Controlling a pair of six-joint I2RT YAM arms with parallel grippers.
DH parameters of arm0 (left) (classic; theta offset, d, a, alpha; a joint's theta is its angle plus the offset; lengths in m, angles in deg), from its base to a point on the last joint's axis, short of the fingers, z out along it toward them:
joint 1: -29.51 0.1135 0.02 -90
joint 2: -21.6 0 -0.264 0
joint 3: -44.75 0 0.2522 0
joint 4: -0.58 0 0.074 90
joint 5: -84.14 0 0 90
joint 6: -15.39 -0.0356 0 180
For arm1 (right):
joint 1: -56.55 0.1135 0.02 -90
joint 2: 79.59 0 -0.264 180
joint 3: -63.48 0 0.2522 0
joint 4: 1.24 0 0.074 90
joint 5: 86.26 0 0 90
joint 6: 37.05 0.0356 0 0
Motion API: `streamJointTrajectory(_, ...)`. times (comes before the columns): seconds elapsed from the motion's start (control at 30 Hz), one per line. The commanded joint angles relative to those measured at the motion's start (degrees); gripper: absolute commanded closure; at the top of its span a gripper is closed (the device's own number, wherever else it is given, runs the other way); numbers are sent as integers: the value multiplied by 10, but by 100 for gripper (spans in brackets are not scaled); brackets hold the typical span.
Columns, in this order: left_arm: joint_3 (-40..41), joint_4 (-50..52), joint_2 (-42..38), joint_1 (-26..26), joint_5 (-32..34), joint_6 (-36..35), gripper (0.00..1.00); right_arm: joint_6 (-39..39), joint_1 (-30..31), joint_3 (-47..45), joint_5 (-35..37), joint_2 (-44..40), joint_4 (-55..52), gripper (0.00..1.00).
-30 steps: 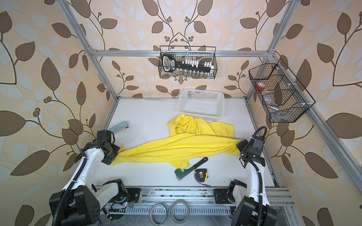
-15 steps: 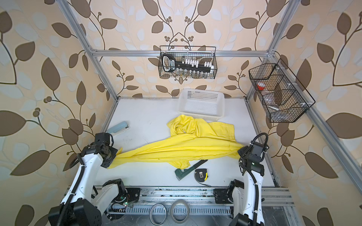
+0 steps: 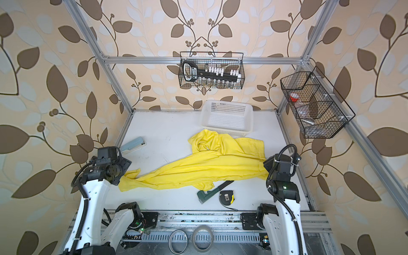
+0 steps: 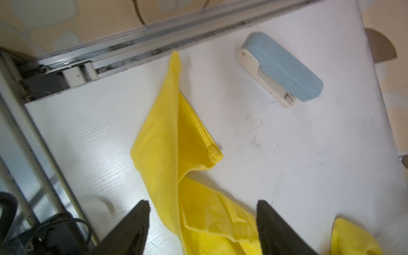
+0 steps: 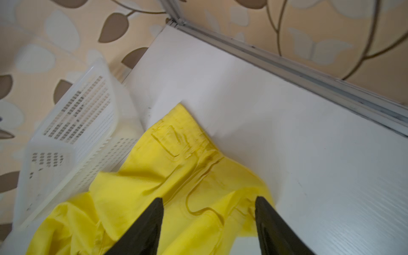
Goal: Fold and stack the trousers
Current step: Flatten out the trousers at the center of the table.
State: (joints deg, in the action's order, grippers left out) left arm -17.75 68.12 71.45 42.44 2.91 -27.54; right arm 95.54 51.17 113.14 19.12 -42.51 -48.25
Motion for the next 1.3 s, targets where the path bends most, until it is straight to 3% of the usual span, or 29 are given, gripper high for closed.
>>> streamJointTrajectory(0.0, -52, -34, 50, -78, -38, -55, 18, -44, 79, 41, 59, 53, 31, 29)
streamJointTrajectory(0.1, -80, -54, 93, -176, -24, -57, 16, -86, 124, 52, 41, 107, 65, 24)
streamJointTrajectory(0.37, -133, -148, 246, -374, -34, -67, 12, -149, 111, 28, -102, 229, 152, 20)
streamJointTrajectory(0.6, -220, -201, 419, -468, -46, -78, 12, -141, 70, -21, -137, 280, 197, 21)
streamJointTrajectory(0.77, -288, -201, 514, -501, -29, -93, 14, -123, 57, -63, -132, 288, 211, 21)
streamJointTrajectory(0.97, -330, -212, 592, -503, -12, -101, 23, -92, 60, -115, -122, 295, 233, 22)
streamJointTrajectory(1.17, -370, -197, 644, -503, 28, -128, 43, -33, 58, -154, -74, 268, 221, 28)
streamJointTrajectory(1.27, -388, -184, 658, -503, 50, -143, 65, -17, 55, -163, -50, 243, 199, 29)
